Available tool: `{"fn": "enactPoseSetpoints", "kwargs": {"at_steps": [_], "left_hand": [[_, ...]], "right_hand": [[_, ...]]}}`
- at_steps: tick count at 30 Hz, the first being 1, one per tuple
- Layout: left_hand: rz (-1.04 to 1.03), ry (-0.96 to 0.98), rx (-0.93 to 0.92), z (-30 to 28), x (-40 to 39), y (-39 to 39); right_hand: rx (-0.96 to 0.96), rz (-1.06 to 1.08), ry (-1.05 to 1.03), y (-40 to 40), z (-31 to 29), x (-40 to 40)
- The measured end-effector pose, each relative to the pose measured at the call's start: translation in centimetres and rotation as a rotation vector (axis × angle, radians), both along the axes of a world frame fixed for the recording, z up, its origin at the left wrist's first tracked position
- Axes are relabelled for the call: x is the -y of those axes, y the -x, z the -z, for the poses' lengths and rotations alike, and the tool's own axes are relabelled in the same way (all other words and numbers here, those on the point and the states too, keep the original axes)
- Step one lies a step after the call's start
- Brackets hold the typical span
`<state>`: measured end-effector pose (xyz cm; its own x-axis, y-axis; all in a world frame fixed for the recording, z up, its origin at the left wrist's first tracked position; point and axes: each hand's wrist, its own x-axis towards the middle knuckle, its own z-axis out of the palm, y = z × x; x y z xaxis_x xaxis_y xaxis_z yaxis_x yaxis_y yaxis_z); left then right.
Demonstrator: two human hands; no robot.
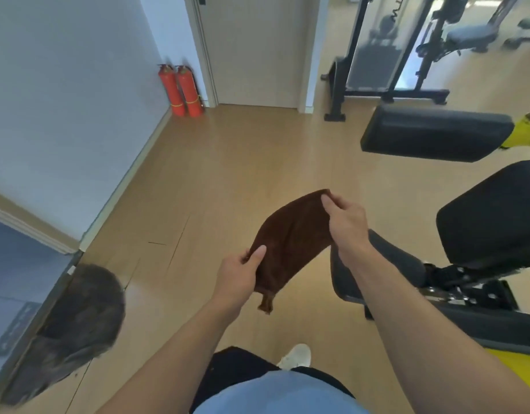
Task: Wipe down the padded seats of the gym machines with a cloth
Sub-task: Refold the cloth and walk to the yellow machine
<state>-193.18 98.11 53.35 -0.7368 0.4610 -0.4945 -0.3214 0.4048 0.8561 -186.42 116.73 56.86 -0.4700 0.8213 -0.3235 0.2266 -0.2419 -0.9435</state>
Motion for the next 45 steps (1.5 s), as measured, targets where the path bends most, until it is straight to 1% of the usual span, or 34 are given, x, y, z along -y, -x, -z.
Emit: {"fn": "enactPoseSetpoints", "kwargs": {"at_steps": [2,8,11,15,20,24,26,29,30,32,34,35,36,37,39,40,41,43,45], "left_hand": [[-0.018,0.001,0.062,-0.4,-4.0,1.4],[-0.023,-0.066,0.280,-0.3,-13.7,4.8],[0.049,-0.071,0.381,0.4,-17.7,5.9],[0.184,-0.044,0.535,1.4,-22.2,7.4],[0.322,-0.002,0.680,1.9,-27.8,9.9],[0.464,0.059,0.761,2.2,-31.4,11.2],[0.522,0.074,0.828,2.5,-32.6,12.3],[0.671,0.118,0.929,2.9,-33.4,14.2],[0.715,0.131,0.942,2.9,-33.5,14.6],[0.739,0.183,0.862,3.7,-33.7,15.3],[0.791,0.238,0.627,5.3,-34.0,16.2],[0.879,0.243,0.481,5.9,-34.2,16.8],[1.014,0.222,0.375,6.3,-34.4,17.3],[1.169,0.164,0.350,6.7,-34.7,17.6],[1.420,0.064,0.460,6.6,-35.4,17.1],[1.487,0.035,0.496,6.2,-35.8,16.5],[1.511,0.001,0.502,6.0,-36.1,15.8],[1.479,-0.087,0.518,5.6,-36.5,14.2],[1.352,-0.137,0.596,5.1,-36.8,12.9]], "right_hand": [[0.011,-0.008,-0.028,0.3,0.7,-1.2],[0.021,-0.137,-0.151,-0.3,3.4,-3.6],[0.033,-0.149,-0.214,-0.6,3.9,-4.9],[0.182,-0.114,-0.298,-1.0,4.7,-7.0],[0.242,0.002,-0.303,-0.2,4.0,-9.5],[0.417,0.082,-0.363,1.9,4.6,-10.9],[0.429,0.208,-0.313,3.2,5.4,-11.6],[0.315,0.496,-0.165,4.9,6.2,-12.3],[0.303,0.569,-0.147,5.3,6.1,-12.5],[0.272,0.652,-0.130,5.5,5.5,-12.6],[0.226,0.669,-0.122,5.2,4.6,-12.8],[0.218,0.665,-0.118,4.8,4.1,-12.9],[0.202,0.657,-0.119,4.4,3.4,-13.0],[0.174,0.653,-0.122,4.1,2.9,-13.1],[0.125,0.659,-0.124,3.1,1.7,-13.2],[0.116,0.661,-0.123,2.5,1.2,-13.1],[0.111,0.665,-0.116,2.0,0.6,-13.0],[0.111,0.684,-0.074,0.7,-0.1,-12.7],[0.150,0.729,-0.018,-0.5,-0.3,-12.5]]}}
